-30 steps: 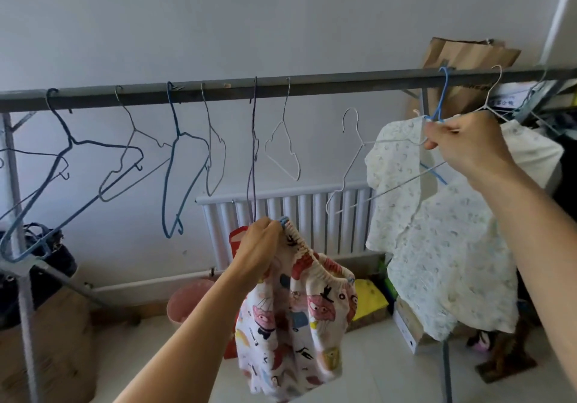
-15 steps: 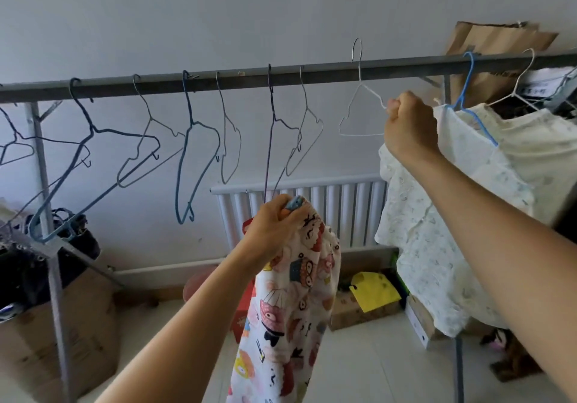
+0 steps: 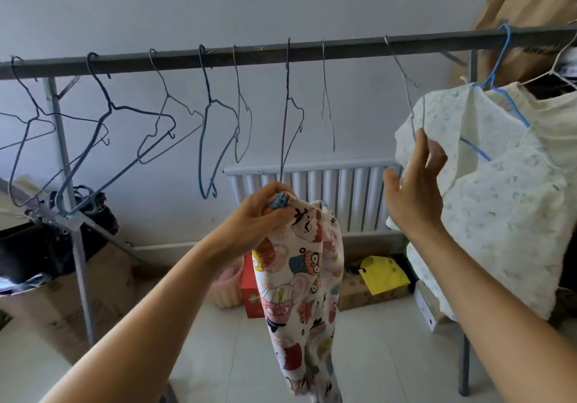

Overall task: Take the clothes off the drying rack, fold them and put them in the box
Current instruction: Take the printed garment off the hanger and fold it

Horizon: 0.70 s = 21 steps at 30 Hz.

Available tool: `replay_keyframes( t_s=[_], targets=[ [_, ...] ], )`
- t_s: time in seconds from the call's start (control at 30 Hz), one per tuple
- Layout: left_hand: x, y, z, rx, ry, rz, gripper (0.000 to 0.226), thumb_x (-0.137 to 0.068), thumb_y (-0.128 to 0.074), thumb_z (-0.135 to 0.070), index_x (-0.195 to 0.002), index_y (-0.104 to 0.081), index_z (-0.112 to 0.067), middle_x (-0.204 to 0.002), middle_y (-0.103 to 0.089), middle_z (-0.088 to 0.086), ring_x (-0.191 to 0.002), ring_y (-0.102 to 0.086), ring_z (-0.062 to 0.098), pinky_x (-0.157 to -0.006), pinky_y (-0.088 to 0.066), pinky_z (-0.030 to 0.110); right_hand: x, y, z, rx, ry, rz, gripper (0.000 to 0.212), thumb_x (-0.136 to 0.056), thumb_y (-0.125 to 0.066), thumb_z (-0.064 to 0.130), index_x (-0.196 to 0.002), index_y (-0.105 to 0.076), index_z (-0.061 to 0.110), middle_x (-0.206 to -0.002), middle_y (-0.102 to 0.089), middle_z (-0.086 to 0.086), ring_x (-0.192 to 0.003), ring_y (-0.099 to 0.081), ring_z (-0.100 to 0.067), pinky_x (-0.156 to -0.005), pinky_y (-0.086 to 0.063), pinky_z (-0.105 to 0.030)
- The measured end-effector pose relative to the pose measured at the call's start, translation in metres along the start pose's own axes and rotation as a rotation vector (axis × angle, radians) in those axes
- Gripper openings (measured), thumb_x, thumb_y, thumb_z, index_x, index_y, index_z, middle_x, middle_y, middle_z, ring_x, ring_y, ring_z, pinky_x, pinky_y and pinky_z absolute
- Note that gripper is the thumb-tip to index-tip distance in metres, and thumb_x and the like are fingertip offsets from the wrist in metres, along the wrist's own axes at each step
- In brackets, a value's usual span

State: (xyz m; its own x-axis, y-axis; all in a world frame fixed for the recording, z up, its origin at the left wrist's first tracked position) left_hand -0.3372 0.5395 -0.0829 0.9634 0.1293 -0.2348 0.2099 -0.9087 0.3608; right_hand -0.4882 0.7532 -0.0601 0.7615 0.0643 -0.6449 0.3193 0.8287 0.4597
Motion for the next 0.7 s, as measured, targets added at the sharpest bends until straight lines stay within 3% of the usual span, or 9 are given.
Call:
replay_keyframes(
  t_s=[0.07,0.13,0.17,0.23,0.3,0.37,0.5,0.6,0.7],
  targets=[
    [0.010,0.010,0.004,-0.018,0.016,0.008,0.006,-0.099,-0.054,-0.017,-0.099,-0.057,-0.022,-0.101,-0.069,0.018,-0.096,-0.070,0.034,-0.080,-0.059,0.054,0.022,-0.006,0.004,-0.080,0.008,-0.024,0.065,-0.096,-0.047,0.014,-0.153,-0.015,0.018,-0.154,-0.019,-0.011,-0.110,-0.054,-0.029,-0.059,-0.034,-0.022],
    [0.022,0.020,0.008,-0.024,0.028,0.047,0.005,-0.100,-0.052,-0.014,-0.103,-0.055,-0.016,-0.103,-0.069,0.017,-0.096,-0.070,0.032,-0.078,-0.060,0.047,0.048,-0.025,0.020,-0.169,0.028,0.082,0.056,-0.095,-0.045,0.005,-0.148,-0.030,0.017,-0.144,-0.033,-0.009,-0.106,-0.050,-0.019,-0.068,-0.046,-0.029],
    [0.026,0.022,0.007,-0.023,0.026,0.074,0.005,-0.100,-0.052,-0.013,-0.104,-0.054,-0.014,-0.103,-0.069,0.017,-0.096,-0.070,0.031,-0.076,-0.060,0.044,0.061,-0.039,0.029,-0.175,0.069,0.201,0.054,-0.093,-0.045,0.001,-0.143,-0.038,0.018,-0.139,-0.038,-0.007,-0.110,-0.046,-0.017,-0.082,-0.050,-0.038],
    [0.039,0.034,0.009,-0.046,0.032,0.101,0.007,-0.100,-0.051,-0.010,-0.103,-0.055,-0.014,-0.102,-0.068,0.014,-0.096,-0.070,0.030,-0.074,-0.058,0.037,0.094,-0.083,0.051,-0.131,0.180,0.568,0.054,-0.090,-0.052,0.003,-0.138,-0.046,0.026,-0.140,-0.034,-0.002,-0.127,-0.033,-0.016,-0.110,-0.038,-0.046],
    [0.053,0.053,0.010,-0.057,0.039,0.103,0.009,-0.099,-0.051,-0.009,-0.099,-0.056,-0.016,-0.097,-0.067,0.011,-0.093,-0.069,0.029,-0.073,-0.056,0.033,0.131,-0.122,0.068,-0.068,0.225,0.958,0.047,-0.090,-0.064,0.023,-0.131,-0.051,0.038,-0.149,-0.022,0.007,-0.138,-0.019,-0.016,-0.117,-0.027,-0.050],
    [0.072,0.076,0.011,-0.043,0.052,0.087,0.005,-0.096,-0.053,-0.010,-0.097,-0.056,-0.014,-0.091,-0.065,0.008,-0.087,-0.068,0.026,-0.070,-0.054,0.029,0.157,-0.142,0.082,-0.064,0.162,1.176,0.029,-0.084,-0.071,0.038,-0.111,-0.061,0.034,-0.144,-0.030,0.011,-0.135,-0.027,-0.015,-0.114,-0.031,-0.050],
    [0.117,0.142,0.027,-0.120,0.143,-0.059,0.009,-0.094,-0.053,-0.005,-0.091,-0.055,-0.013,-0.077,-0.062,0.001,-0.072,-0.064,0.015,-0.059,-0.050,0.023,0.177,-0.158,0.118,-0.379,-0.061,1.274,0.022,-0.087,-0.070,0.033,-0.090,-0.061,0.014,-0.097,-0.069,-0.003,-0.091,-0.068,-0.019,-0.089,-0.056,-0.042],
    [0.149,0.192,0.040,-0.211,0.226,-0.191,0.003,-0.084,-0.057,-0.013,-0.086,-0.056,-0.015,-0.073,-0.062,0.004,-0.068,-0.062,0.016,-0.059,-0.051,0.028,0.177,-0.165,0.146,-0.610,-0.166,1.210,0.023,-0.087,-0.068,0.022,-0.097,-0.059,0.002,-0.095,-0.071,-0.016,-0.089,-0.069,-0.032,-0.084,-0.058,-0.045],
    [0.182,0.229,0.051,-0.261,0.306,-0.260,0.004,-0.085,-0.057,-0.017,-0.087,-0.057,-0.013,-0.084,-0.065,0.015,-0.079,-0.067,0.028,-0.073,-0.056,0.042,0.184,-0.176,0.188,-0.765,-0.197,1.172,0.013,-0.089,-0.063,0.011,-0.094,-0.060,-0.001,-0.089,-0.067,-0.020,-0.082,-0.064,-0.037,-0.078,-0.053,-0.043]
  ],
)
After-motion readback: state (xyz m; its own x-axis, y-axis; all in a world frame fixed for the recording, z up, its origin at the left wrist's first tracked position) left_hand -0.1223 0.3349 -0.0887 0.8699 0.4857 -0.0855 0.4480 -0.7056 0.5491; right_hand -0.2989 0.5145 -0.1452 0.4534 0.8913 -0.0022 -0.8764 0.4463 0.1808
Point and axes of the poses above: each hand's wrist, its own x-axis away from the middle knuckle, its own y-axis out of the back of the hand, z = x × y, the point moved 9 cm from there along -x, towards the middle knuckle
